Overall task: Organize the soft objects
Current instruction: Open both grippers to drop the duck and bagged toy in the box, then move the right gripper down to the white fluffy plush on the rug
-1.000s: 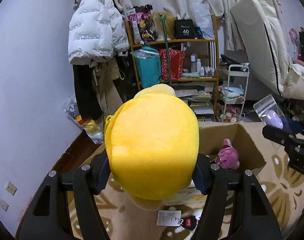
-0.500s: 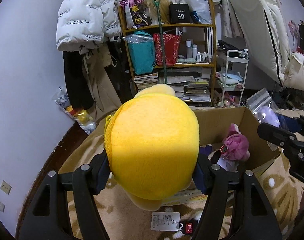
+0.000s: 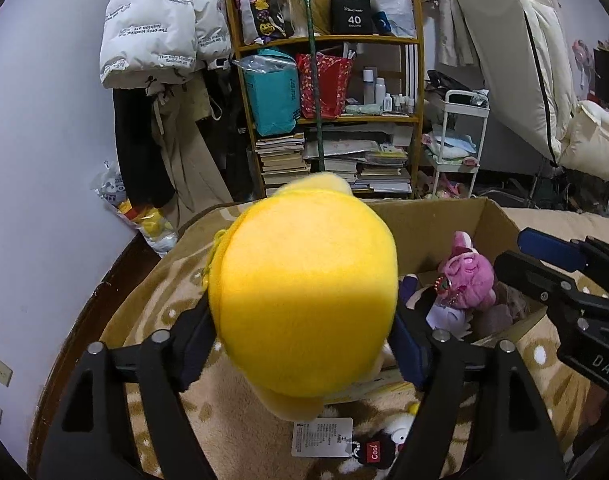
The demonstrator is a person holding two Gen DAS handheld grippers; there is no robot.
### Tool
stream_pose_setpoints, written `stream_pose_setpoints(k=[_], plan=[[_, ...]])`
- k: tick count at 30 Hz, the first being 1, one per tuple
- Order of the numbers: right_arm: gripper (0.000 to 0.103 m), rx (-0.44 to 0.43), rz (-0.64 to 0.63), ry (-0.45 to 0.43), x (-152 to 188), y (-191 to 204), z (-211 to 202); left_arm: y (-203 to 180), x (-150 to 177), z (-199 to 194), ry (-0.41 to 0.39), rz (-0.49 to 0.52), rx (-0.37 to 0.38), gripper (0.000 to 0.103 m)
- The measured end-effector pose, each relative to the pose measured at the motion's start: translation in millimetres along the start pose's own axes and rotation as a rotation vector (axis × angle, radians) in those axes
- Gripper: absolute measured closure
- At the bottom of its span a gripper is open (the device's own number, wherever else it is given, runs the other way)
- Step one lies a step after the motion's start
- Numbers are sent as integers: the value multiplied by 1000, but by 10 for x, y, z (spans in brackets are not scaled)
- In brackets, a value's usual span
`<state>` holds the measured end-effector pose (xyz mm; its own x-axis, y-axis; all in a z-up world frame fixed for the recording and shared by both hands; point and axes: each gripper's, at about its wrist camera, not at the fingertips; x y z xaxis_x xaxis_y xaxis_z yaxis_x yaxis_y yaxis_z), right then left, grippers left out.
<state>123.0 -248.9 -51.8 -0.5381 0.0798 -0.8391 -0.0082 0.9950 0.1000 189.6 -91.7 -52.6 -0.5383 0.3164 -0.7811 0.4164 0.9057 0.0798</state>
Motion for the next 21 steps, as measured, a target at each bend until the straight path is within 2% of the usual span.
stream_pose_setpoints(k=[3,8,10,14,16,21], plan=[[57,5,10,10,30,-25,-8,-8,6,-40,-17,8,-7,15],[54,18,16,12,45,-21,-98,-17,19,-117,-19,30,-26,10],[40,26,12,3,48,3,-161,-24,44,-190,-31,44,-44,6],[26,26,-6,-3,32,95,-287,-64,121,-392,-54,89,-81,3],[13,31,-29,-12,41,158,-354,-76,158,-498,-65,99,-93,1],[8,39,-80,-11,85,331,-533,-104,273,-763,-75,132,-108,1]])
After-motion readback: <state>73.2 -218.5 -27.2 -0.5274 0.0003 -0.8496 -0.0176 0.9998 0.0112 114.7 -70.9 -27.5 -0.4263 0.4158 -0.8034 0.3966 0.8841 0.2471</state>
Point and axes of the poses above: each gripper's, at about its wrist camera, not at the fingertips, and z roughly the way its jaws point, y to its left, x to its underside, and after that the axes turned 3 degrees about x, right-handed
